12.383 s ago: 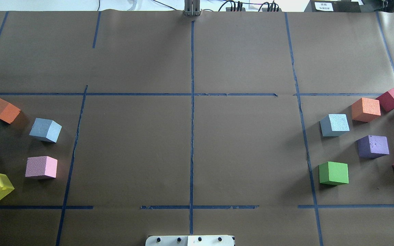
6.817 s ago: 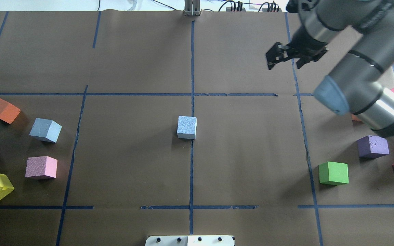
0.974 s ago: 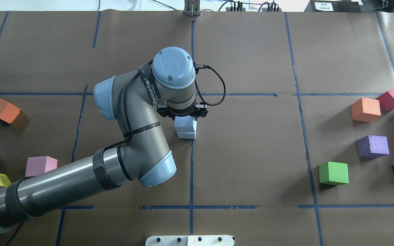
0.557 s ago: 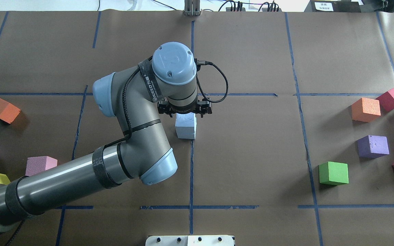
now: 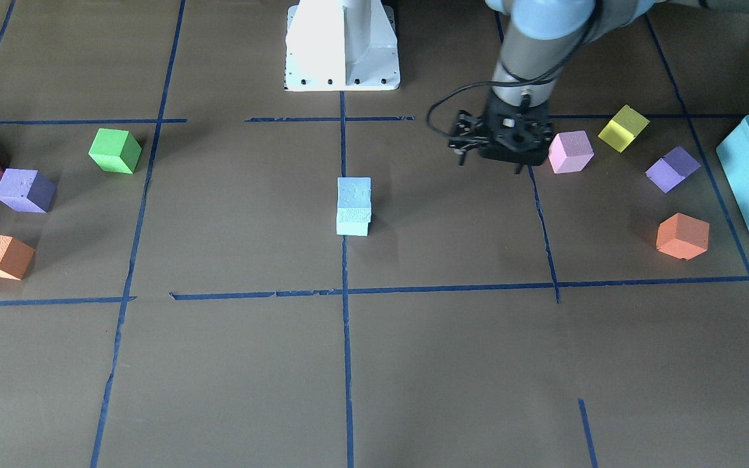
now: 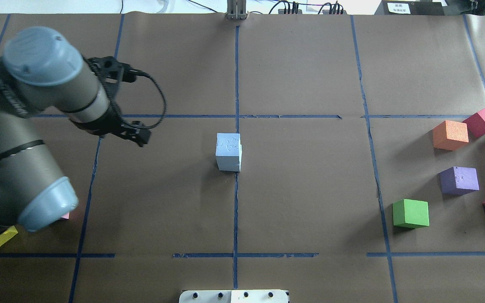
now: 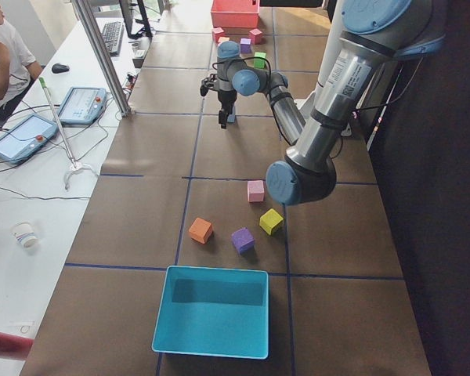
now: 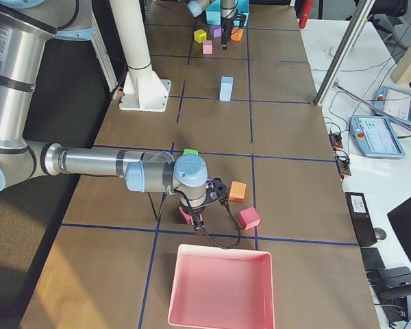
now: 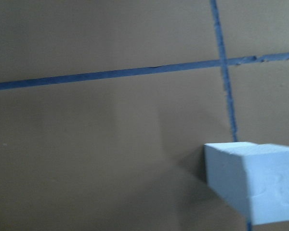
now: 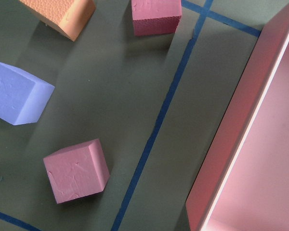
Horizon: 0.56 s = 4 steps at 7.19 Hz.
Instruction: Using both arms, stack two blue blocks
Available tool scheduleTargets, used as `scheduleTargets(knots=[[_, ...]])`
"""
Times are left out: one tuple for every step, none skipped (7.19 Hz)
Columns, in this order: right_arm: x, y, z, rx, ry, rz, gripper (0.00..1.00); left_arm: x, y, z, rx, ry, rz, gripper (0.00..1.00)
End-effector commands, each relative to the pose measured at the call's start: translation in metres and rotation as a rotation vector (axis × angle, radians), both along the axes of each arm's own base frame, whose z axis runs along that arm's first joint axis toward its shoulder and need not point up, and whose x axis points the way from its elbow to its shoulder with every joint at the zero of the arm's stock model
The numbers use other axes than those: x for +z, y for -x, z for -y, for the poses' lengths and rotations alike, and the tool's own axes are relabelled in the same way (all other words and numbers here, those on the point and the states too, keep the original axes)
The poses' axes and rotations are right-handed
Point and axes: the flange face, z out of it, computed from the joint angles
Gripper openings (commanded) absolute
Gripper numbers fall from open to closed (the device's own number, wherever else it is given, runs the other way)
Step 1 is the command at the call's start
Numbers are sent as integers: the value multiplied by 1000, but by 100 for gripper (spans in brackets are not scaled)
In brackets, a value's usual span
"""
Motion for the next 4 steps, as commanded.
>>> scheduleTargets(knots=[[1,0,1,3,6,4,100,124,182,7,94,-41,21,100],[2,1,1,3,7,2,100,182,260,12,82,-9,-13,100],[2,1,2,32,34,2,99,246,328,18,81,1,-57,100],[0,1,3,76,69,2,99,311,366,-3,94,29,-62,100]])
